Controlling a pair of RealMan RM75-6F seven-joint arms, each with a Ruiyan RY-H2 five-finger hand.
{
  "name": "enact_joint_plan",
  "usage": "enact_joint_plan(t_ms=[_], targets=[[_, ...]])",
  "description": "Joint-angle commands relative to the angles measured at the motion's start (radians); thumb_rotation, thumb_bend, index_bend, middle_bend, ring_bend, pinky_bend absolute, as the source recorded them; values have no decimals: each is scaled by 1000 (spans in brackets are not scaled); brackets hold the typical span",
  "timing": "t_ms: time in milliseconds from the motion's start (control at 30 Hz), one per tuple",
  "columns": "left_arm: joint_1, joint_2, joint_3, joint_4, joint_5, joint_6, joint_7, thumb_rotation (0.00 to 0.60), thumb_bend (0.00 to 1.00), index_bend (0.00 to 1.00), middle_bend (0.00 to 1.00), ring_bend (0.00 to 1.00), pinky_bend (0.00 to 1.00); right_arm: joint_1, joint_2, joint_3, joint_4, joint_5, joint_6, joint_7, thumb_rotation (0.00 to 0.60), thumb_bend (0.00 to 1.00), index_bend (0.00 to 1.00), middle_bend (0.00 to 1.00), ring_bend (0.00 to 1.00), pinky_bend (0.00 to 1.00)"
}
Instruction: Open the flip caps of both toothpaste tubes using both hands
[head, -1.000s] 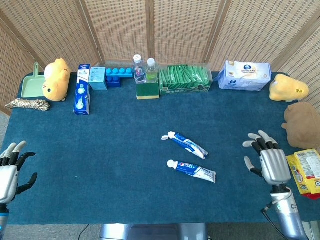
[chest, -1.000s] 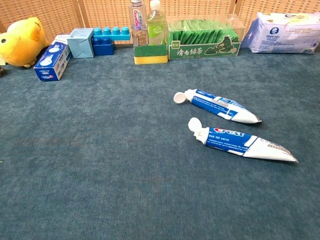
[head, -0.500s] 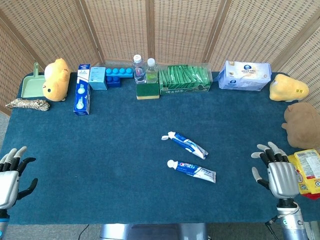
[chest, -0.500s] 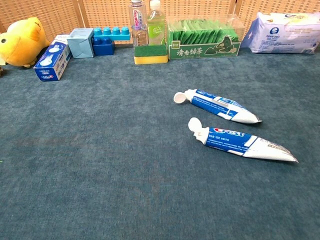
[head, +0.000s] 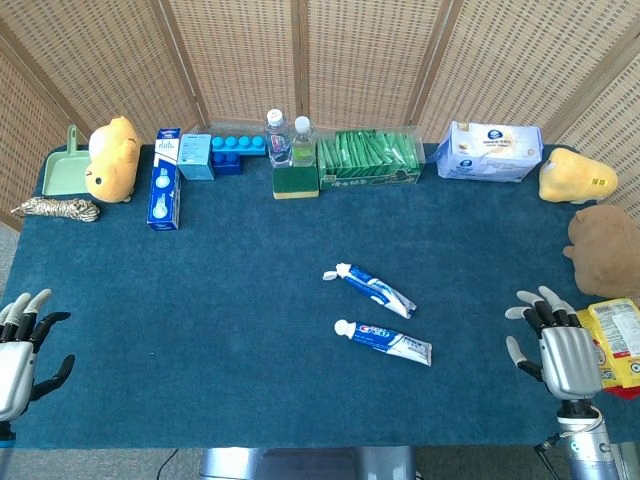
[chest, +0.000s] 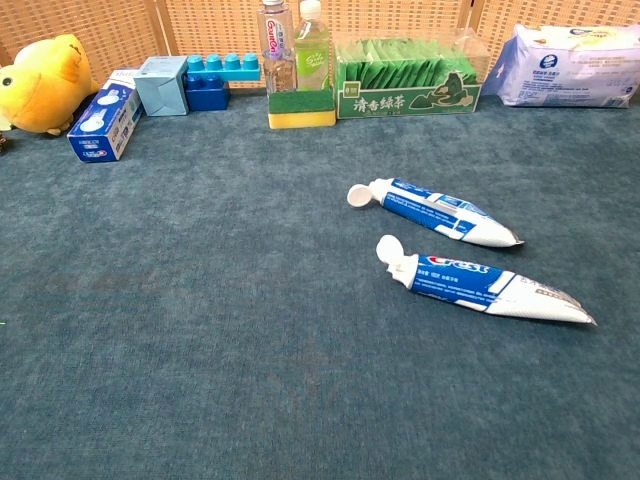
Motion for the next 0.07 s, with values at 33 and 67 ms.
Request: enact_joint_plan(t_ms=[33, 67], targets=[[1, -1, -4, -5, 1, -3, 0, 600, 293, 243, 92, 0, 64, -3, -3, 2, 3, 0, -1, 7, 600, 362, 405, 280, 132, 213], [1, -1, -5, -6, 0, -6, -1, 600, 293, 243, 92, 0, 64, -5, -3, 3, 3, 0, -1, 8, 600, 361, 406, 280, 132, 213]])
